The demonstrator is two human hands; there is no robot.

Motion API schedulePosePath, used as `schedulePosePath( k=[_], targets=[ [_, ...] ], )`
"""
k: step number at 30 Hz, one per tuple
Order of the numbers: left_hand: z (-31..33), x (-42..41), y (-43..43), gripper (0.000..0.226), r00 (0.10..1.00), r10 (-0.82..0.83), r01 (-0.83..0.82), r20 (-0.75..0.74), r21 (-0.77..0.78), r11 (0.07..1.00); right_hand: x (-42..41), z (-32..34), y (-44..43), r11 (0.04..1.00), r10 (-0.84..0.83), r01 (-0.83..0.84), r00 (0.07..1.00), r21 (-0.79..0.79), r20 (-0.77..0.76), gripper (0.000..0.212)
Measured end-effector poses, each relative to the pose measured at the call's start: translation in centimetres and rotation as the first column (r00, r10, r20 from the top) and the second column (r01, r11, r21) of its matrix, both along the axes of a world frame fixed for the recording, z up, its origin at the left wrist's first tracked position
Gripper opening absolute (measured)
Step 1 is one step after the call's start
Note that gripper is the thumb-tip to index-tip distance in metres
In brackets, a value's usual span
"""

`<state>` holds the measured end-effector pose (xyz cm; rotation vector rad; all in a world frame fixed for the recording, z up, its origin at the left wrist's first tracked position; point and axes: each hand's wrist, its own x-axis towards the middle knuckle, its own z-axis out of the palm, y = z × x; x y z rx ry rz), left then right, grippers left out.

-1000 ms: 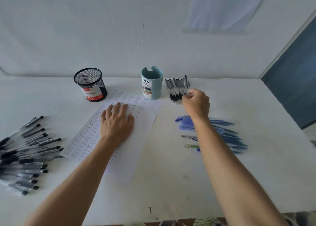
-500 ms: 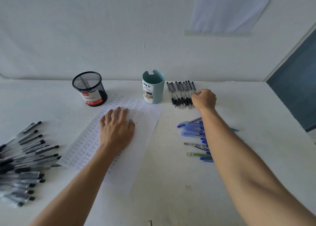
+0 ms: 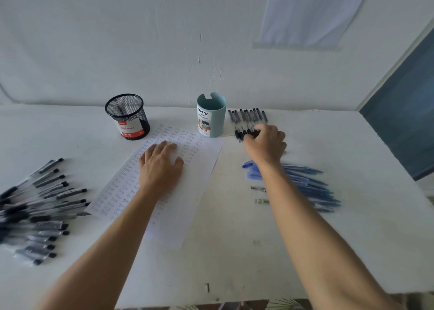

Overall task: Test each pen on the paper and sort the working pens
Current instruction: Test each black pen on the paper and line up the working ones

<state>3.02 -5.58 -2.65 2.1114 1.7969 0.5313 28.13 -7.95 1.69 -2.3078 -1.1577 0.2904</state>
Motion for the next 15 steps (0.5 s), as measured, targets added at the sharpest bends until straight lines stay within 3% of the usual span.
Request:
schedulePosePath(
  k=[4, 6, 8, 10, 12, 15],
  targets=[
    [1.5, -1.0, 0.0, 0.033, 0.956, 0.088, -0.064, 0.281, -0.094, 0.994, -5.3, -0.5, -3.1, 0.958, 0.279, -0.279, 0.96, 0.062, 0.017, 0.027],
    [2.6, -1.8, -0.3, 0.027, 0.846, 0.167, -0.09, 0.506, -0.173, 0.981, -8.0, -1.3, -4.8, 0.898, 0.439, -0.439, 0.898, 0.029, 0.004, 0.03],
    [3.2, -2.8, -0.6, 0.025, 0.748, 0.204, -0.115, 0.631, -0.18, 0.977, -10.3, -2.2, -6.3, 0.839, 0.544, -0.544, 0.839, -0.019, 0.015, 0.037],
    [3.7, -3.9, -1.1, 0.026, 0.754, 0.193, -0.131, 0.628, -0.144, 0.981, -11.7, -2.9, -7.2, 0.806, 0.592, -0.59, 0.803, -0.054, 0.06, 0.042],
    [4.1, -5.3, -1.8, 0.028, 0.821, 0.161, -0.129, 0.548, -0.097, 0.987, -12.4, -3.5, -7.9, 0.787, 0.617, -0.61, 0.78, -0.094, 0.103, 0.045],
    [3.8, -8.1, -2.7, 0.027, 0.978, 0.104, -0.101, 0.179, -0.026, 0.995, -12.7, -4.2, -8.4, 0.773, 0.633, -0.617, 0.76, -0.147, 0.146, 0.051]
  ],
)
